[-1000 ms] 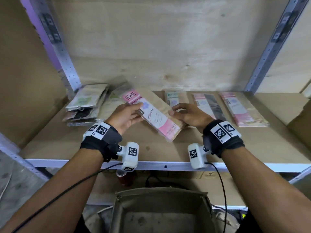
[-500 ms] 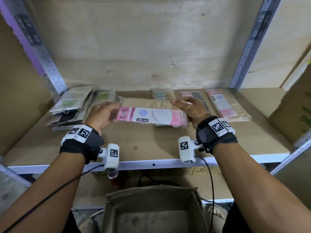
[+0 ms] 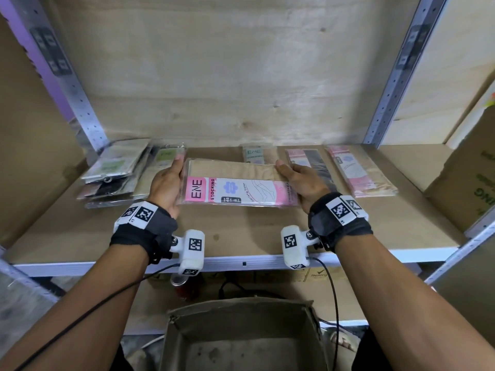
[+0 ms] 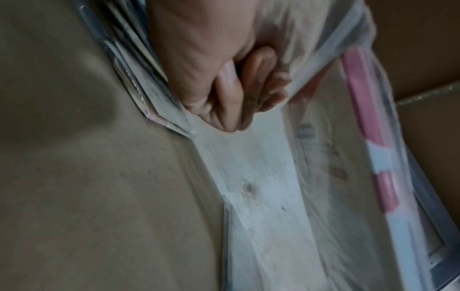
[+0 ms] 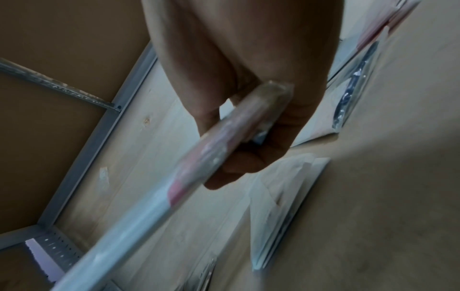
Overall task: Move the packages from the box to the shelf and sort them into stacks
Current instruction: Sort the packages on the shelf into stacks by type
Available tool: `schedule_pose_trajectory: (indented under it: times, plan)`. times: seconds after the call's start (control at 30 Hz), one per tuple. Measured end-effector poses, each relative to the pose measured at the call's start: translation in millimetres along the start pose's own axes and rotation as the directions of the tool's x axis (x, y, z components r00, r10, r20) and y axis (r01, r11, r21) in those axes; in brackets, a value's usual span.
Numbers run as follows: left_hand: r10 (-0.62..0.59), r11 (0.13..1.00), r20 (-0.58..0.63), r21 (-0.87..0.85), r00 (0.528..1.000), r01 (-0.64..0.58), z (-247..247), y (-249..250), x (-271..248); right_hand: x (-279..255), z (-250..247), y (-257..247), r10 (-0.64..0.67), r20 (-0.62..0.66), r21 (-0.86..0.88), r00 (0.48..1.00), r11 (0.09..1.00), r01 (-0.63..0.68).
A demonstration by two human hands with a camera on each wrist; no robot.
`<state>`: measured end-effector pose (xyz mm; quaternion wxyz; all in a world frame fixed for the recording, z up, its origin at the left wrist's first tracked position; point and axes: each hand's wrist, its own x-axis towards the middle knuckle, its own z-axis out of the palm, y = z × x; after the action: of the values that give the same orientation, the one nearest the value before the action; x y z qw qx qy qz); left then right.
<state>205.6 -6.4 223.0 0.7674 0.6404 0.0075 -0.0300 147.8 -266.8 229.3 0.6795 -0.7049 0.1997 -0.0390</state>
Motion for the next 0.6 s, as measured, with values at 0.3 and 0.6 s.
schedule_pose_trajectory:
  times: [0.3, 0.6]
  plan:
    - [0.115, 0.945, -0.155, 0.323, 0.981, -0.059, -4, -10, 12, 4, -5, 0, -0.031, -0.009, 0.037, 0.999, 0.999, 0.031]
    - [-0.108, 0.991, -0.073, -0.086, 0.991, 0.102, 6, -1, 2, 4, 2, 0, -0.041, -0.012, 0.051, 0.999, 0.998, 0.042]
